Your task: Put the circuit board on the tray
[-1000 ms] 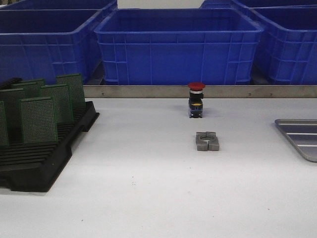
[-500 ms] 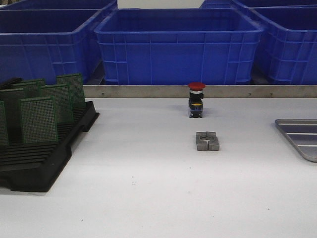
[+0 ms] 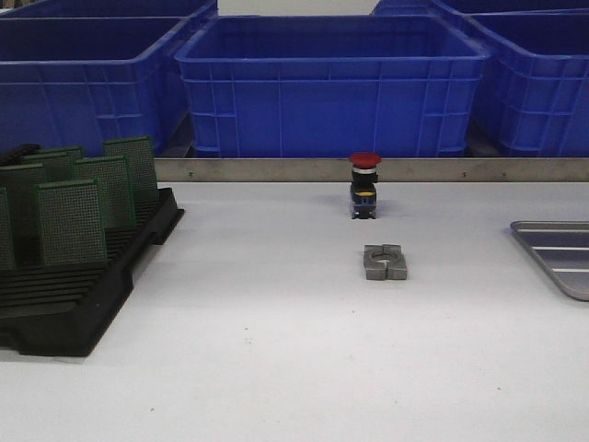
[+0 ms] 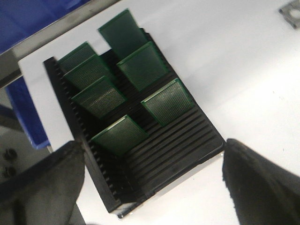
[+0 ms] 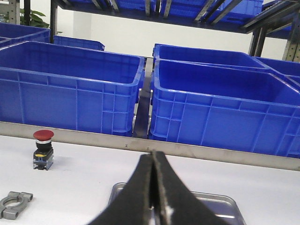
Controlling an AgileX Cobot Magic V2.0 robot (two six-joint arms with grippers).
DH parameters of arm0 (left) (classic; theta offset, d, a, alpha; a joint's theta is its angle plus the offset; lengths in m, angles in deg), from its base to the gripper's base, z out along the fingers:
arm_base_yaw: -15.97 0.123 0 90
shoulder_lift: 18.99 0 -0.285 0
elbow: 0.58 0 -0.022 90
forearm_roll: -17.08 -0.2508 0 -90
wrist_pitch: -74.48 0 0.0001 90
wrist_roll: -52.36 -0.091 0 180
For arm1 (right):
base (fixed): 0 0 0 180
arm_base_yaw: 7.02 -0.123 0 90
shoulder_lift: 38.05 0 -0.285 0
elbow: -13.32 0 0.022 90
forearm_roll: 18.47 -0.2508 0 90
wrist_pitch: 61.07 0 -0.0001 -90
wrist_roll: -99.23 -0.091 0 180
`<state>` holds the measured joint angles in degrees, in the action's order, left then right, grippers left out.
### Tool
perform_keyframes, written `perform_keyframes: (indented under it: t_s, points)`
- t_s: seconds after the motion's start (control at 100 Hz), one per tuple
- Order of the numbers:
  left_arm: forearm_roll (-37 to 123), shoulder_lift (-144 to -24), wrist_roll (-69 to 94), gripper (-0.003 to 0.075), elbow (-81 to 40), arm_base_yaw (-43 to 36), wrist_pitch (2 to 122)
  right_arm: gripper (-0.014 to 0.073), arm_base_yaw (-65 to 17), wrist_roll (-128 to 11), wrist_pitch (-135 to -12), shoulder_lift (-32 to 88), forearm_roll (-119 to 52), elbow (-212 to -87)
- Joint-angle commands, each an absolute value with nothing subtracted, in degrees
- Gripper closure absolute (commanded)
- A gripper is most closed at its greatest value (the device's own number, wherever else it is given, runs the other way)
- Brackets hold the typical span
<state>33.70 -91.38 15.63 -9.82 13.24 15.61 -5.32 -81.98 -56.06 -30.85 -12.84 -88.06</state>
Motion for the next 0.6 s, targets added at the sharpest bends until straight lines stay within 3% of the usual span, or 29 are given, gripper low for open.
perform_keyframes:
  t_s: [0.0,0.3,0.59]
  points:
    - [38.0,-95.02,1.86,0.0154,-5.24,13.27,15.06,0.0662,-5.42,-81.93,-51.26,-32.1,-12.17,-88.78]
    - [39.26,-106.52,-23.04,0.0154,-1.41,13.27,12.09,0.0662,-5.42,-81.93,-51.26,-32.1,-12.17,-88.78]
    - [41.85,-113.14,-32.33,0.0154,-1.41,13.27,14.49,0.0662,-5.42,-81.93,-51.26,-32.1,-12.17,-88.78]
